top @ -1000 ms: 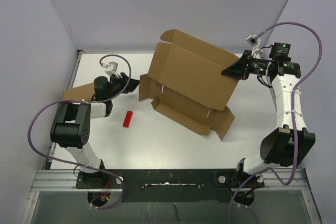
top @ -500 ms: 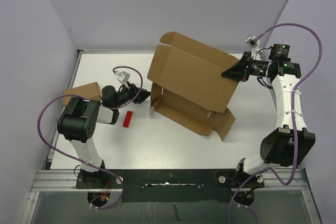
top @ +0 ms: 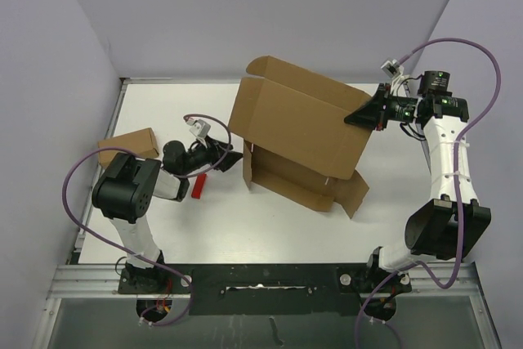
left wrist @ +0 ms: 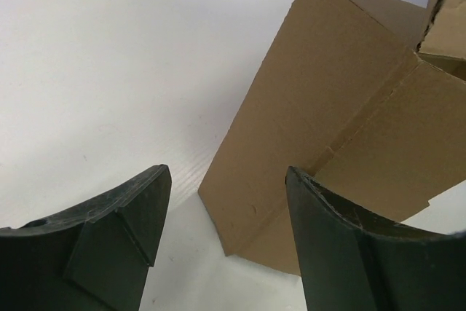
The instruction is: Fold the paper box
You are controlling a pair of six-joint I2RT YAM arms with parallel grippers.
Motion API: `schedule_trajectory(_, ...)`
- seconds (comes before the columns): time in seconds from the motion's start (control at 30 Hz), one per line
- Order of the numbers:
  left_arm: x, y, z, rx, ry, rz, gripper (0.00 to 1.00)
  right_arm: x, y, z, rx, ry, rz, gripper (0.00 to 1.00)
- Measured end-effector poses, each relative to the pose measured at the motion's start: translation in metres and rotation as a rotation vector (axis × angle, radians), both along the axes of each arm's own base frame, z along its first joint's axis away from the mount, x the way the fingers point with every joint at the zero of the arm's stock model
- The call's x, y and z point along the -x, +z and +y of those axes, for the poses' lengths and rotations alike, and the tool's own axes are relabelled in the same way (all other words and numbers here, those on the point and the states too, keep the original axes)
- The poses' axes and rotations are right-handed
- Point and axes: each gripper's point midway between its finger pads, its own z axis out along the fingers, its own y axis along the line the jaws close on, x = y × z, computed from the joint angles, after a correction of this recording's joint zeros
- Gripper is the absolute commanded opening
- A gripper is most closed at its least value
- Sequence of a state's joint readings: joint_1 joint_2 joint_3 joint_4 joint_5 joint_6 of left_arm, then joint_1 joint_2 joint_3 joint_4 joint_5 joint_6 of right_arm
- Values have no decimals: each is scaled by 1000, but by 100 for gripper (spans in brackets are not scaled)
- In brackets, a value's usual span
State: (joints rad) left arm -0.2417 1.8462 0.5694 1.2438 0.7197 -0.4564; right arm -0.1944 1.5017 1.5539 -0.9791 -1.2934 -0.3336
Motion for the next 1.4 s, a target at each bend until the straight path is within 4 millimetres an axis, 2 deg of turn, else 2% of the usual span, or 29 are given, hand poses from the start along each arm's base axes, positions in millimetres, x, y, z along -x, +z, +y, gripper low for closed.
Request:
schedule_trajectory(0.23, 5, 3, -3, -25, -17, -79, 69, 1, -1, 0, 0, 0, 6, 0)
schedule_trajectory(0.4, 5, 11, -4, -22, -27, -144, 74, 2, -1, 0, 0, 1, 7, 0)
schedule_trajectory(0.73, 16, 14, -7, -14, -77, -175, 77, 2, 4, 0, 3, 2, -4, 0)
schedule_trajectory(1.2, 37, -2, 4, -24, -122, -129, 75, 2, 4, 0, 2, 2, -2, 0)
schedule_trajectory(1.4, 43, -2, 2, -21, -155, -132, 74, 2, 4, 0, 1, 2, -1, 0)
